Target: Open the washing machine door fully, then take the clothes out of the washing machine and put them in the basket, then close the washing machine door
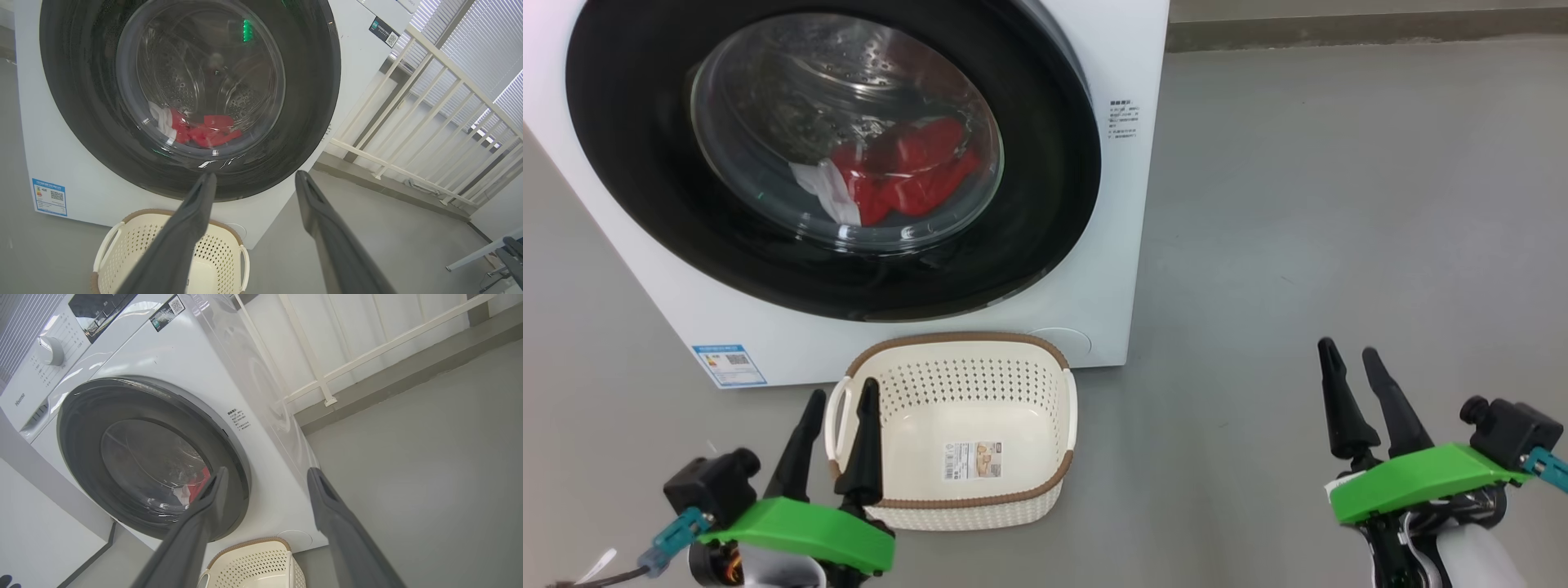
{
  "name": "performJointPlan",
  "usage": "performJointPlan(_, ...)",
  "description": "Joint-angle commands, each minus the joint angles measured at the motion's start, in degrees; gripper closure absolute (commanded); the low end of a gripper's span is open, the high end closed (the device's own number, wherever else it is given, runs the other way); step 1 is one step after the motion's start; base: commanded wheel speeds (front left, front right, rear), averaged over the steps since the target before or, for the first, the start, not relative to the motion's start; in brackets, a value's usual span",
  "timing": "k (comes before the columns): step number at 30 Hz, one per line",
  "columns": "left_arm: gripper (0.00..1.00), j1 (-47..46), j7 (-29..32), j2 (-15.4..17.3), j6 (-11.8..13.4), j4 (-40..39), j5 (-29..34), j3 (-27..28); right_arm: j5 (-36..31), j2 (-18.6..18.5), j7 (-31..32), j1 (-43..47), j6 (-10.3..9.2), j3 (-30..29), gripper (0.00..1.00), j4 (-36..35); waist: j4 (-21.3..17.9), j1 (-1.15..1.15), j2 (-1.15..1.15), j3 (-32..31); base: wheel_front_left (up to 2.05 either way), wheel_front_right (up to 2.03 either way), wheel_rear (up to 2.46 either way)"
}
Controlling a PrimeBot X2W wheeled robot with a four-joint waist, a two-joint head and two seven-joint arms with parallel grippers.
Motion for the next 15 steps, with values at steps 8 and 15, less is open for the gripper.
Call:
performJointPlan(8, 0.00, -4.03, -1.91, 1.20, 1.51, -0.64, 5.62, 0.38, -5.90, -0.80, -2.05, -4.17, -0.04, 1.82, 0.00, -1.81, -0.08, 0.00, 0.00, -0.01, 0.00, 0.00, 0.00)
performJointPlan(15, 0.00, -5.10, -3.10, 1.29, 2.50, 0.02, 9.36, -0.17, -10.06, -0.92, -3.23, -4.94, -0.04, 2.27, 0.00, -1.88, -0.13, 0.00, 0.00, -0.09, 0.00, 0.00, 0.00)
